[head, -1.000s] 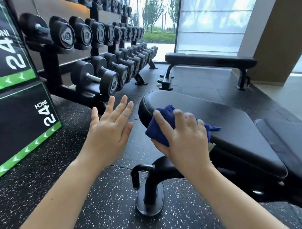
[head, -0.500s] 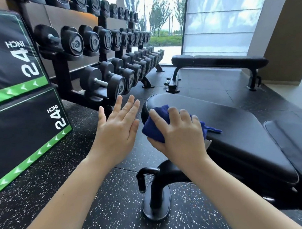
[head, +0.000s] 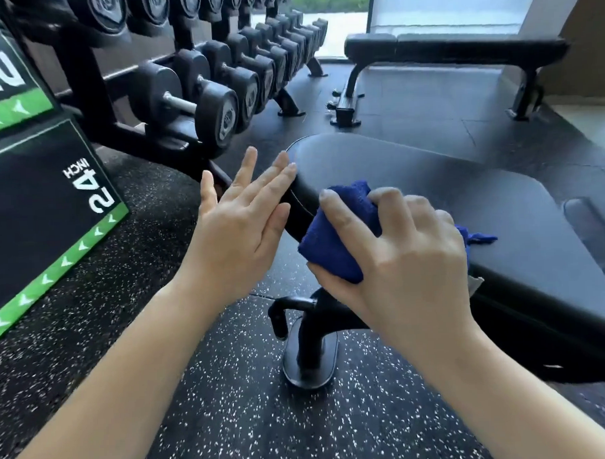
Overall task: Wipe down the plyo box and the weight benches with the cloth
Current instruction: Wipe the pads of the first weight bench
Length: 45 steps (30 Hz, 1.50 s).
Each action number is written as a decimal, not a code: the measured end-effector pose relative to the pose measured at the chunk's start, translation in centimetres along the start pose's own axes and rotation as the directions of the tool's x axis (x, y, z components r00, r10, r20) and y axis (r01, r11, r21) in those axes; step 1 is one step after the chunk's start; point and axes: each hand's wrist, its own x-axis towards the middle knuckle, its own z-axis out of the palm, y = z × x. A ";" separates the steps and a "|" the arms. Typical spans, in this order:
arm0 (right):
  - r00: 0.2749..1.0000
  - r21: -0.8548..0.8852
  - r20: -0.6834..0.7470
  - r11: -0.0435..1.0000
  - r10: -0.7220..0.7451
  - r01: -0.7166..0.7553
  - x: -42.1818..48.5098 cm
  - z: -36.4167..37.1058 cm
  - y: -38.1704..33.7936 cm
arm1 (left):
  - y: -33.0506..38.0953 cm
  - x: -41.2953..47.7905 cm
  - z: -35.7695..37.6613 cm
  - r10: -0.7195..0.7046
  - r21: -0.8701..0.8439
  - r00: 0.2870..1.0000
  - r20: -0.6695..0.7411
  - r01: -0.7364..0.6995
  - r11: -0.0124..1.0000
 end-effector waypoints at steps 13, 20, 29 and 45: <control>0.982 0.001 0.175 0.997 0.076 -0.077 2.4 0.6 -2.6 | -1.1 1.9 -5.6 -0.136 -0.014 0.913 0.386 0.153 0.988; 0.931 -0.058 0.281 0.973 0.231 -0.224 5.2 1.4 -5.5 | -0.2 0.3 -10.0 -0.395 -0.024 0.806 0.442 0.451 0.892; 0.855 -0.094 0.346 0.921 0.387 -0.379 6.4 1.3 -6.0 | 0.5 0.6 -15.4 -0.424 0.000 0.697 0.578 0.520 0.854; 0.439 -0.015 0.775 0.709 0.454 -0.705 14.4 -3.4 -4.5 | -0.2 5.7 -24.0 -0.544 0.030 0.536 0.645 0.694 0.719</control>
